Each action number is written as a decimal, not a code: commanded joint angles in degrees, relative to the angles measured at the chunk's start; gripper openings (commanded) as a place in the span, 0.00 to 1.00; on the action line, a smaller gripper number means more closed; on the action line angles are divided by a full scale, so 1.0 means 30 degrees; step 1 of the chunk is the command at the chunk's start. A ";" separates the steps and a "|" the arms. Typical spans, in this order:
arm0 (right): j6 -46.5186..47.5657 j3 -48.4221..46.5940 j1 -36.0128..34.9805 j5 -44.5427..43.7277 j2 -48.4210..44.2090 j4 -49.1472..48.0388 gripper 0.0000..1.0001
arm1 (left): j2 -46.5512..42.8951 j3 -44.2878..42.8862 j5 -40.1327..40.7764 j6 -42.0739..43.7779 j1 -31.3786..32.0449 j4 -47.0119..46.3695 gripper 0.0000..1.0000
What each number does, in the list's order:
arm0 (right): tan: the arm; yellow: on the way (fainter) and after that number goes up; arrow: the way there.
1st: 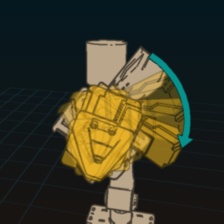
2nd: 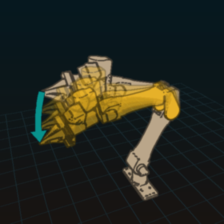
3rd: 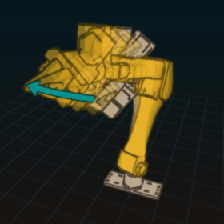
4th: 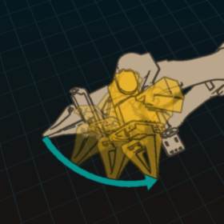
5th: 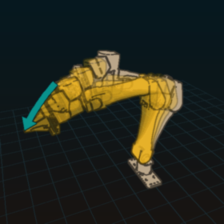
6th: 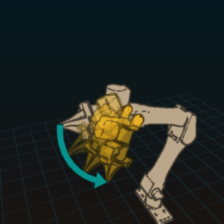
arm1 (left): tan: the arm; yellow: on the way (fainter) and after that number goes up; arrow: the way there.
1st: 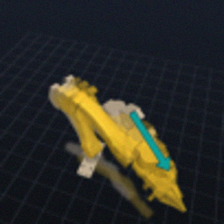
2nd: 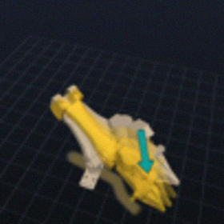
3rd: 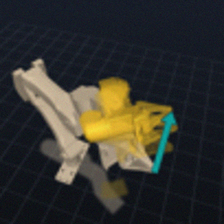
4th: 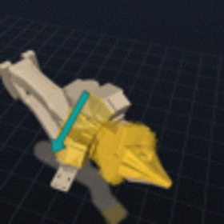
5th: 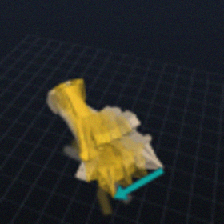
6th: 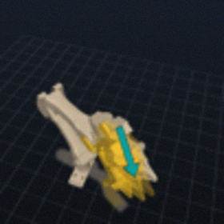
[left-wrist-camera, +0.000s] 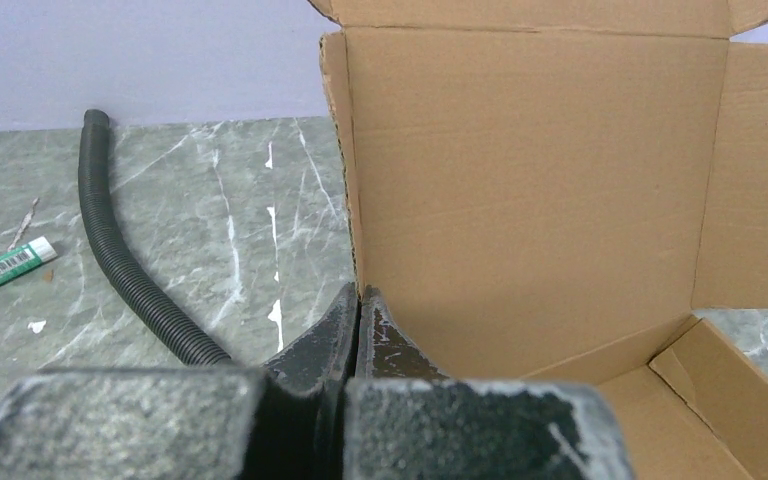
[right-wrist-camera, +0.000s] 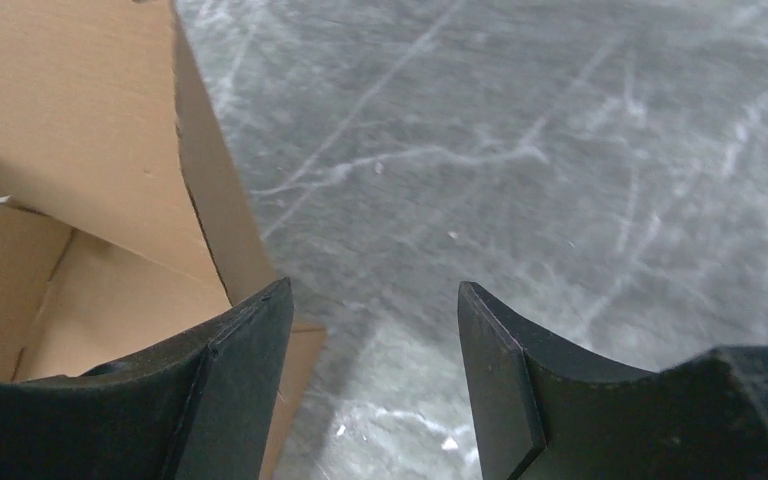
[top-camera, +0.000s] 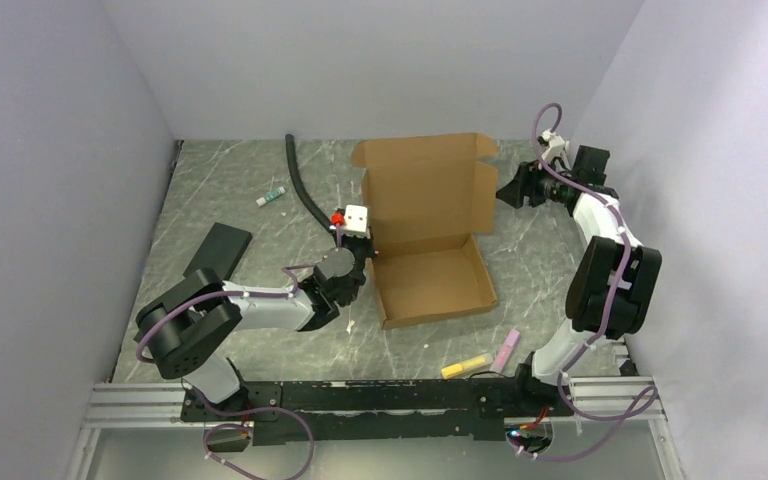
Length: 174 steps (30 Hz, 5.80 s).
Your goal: Fold the paper box
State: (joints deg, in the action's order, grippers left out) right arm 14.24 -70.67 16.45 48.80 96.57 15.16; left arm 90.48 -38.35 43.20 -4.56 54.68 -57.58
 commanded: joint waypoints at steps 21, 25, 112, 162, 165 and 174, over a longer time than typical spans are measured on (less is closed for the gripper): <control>0.5276 -0.3456 -0.2285 0.5964 0.2761 0.3405 0.74 | 0.1028 -0.0565 -0.2808 0.1050 -0.0705 -0.2320 0.00; 0.5627 -0.3805 -0.2387 0.7002 0.3383 0.2998 0.70 | 0.1271 -0.0656 -0.3342 0.1022 -0.0899 -0.2246 0.00; 2.3543 -0.5215 -0.2860 0.9107 0.2907 1.9629 0.00 | -0.7305 0.3629 -2.0366 -0.3916 -1.2479 0.4781 0.78; 1.9958 -0.4094 -0.3896 0.6104 0.1866 1.5987 0.03 | 0.5415 -0.1221 -2.8929 -0.8771 -1.1620 -0.8167 0.49; 2.0415 -0.4134 -0.3733 0.5994 0.1649 1.6414 0.05 | 0.3817 0.0384 -2.8265 -0.9589 -1.2102 -0.8863 0.60; 2.1046 -0.4137 -0.3709 0.5442 0.1134 1.7086 0.18 | -0.0671 0.1386 -2.7933 -1.0129 -1.3127 -0.3505 0.74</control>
State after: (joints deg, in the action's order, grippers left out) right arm 74.59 -83.50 5.19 72.49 102.89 65.10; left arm 94.85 -34.48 -42.54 -35.64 15.38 -77.10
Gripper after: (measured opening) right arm 0.121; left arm 0.738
